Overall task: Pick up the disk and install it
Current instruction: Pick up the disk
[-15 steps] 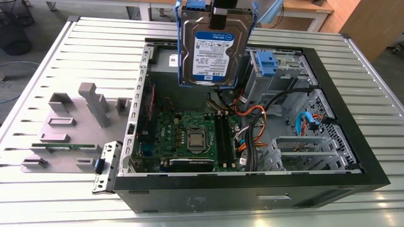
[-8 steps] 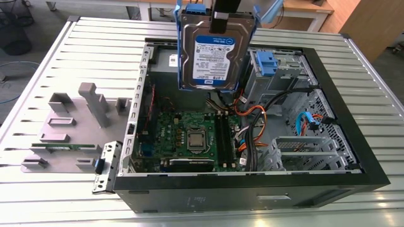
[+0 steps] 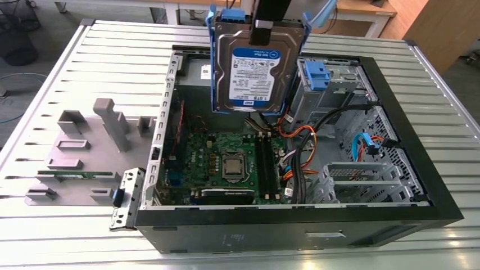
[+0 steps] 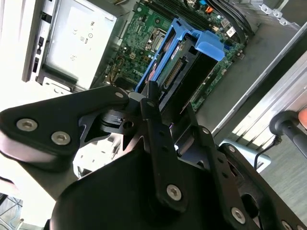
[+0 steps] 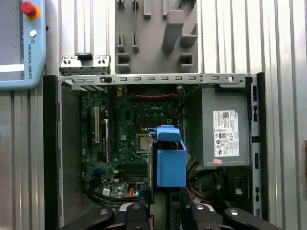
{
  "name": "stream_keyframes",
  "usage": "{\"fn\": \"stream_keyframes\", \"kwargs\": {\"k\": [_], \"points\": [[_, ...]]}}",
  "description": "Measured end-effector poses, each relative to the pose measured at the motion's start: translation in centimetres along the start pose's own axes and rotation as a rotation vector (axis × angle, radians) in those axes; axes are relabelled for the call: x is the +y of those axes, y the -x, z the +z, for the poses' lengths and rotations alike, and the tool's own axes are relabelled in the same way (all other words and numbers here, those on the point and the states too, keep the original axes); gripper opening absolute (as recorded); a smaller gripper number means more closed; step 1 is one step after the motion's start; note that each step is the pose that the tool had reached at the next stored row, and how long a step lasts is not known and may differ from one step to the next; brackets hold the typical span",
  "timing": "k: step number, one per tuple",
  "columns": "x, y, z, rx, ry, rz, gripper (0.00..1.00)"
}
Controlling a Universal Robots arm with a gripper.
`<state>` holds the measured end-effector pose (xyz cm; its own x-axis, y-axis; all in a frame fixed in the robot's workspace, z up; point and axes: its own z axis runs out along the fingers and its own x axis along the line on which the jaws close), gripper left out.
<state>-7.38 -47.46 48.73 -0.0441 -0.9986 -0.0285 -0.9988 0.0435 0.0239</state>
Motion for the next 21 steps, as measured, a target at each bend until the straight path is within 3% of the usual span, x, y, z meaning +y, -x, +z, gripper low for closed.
{"fn": "stream_keyframes", "kwargs": {"k": [12, 21], "points": [[-0.07, -1.60, -0.04, 0.0008, -0.0001, 0.000, 0.35], [-0.14, -3.17, -0.09, 0.0014, 0.0000, 0.000, 0.35]]}}
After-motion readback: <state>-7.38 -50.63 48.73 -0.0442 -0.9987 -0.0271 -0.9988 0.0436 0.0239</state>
